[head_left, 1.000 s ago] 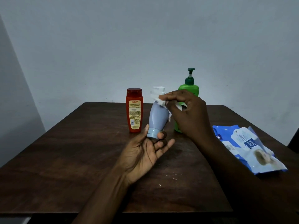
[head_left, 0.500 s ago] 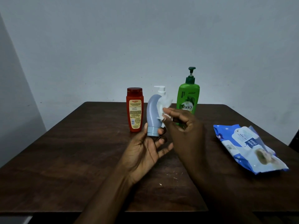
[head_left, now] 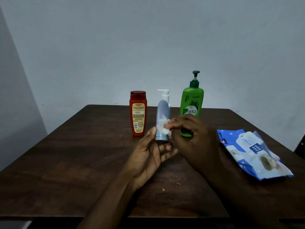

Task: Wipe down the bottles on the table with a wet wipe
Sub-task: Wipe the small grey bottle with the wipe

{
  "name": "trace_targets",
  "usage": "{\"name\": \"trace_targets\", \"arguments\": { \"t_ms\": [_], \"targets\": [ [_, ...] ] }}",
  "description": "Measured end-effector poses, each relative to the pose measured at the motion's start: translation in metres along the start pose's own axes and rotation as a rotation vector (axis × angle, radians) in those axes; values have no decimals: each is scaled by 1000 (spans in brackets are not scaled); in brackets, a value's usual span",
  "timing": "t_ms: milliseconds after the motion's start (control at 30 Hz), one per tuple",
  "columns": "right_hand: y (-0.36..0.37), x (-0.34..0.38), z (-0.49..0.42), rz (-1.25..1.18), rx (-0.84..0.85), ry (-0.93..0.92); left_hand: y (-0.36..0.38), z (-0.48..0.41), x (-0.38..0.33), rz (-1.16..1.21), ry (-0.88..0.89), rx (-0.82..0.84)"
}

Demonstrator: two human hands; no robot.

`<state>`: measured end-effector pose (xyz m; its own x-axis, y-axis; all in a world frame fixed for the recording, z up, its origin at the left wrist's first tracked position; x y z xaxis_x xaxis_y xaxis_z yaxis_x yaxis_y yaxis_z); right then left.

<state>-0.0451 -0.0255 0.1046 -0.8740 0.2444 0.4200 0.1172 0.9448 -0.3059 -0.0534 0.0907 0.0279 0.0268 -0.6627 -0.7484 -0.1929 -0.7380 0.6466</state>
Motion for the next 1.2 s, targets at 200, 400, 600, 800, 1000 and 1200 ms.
{"name": "trace_targets", "arguments": {
  "t_ms": [200, 400, 600, 800, 1000, 1200],
  "targets": [
    [-2, -20, -24, -138, -83, 241, 1, -2, -1, -16, 22, -10],
    [14, 8, -13, 9, -4, 13, -5, 0, -5, -111, 63, -110],
    [6, 11, 13, 133, 25, -139, -16, 3, -8, -267, 114, -208],
    [2, 8, 17, 151, 73, -98, -31, 9, -20, -692, 304, -453],
    [15, 17, 6, 221, 77, -199, -28, 12, -26, -880, 458, -487],
    [20, 14, -8, 313, 94, -169, -25, 16, -31, -1015, 560, -505]
  ]
}}
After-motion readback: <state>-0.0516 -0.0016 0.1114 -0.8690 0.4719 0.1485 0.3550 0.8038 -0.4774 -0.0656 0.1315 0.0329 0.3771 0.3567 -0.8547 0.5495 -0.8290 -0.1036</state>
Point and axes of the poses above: each hand's wrist, its own z-axis away from the middle knuckle, its own y-axis out of the palm, x = y × z, the point moved 7 cm from there along -z, towards the middle knuckle, and after that the axes turned 3 degrees about -z, right-handed, at the moved point
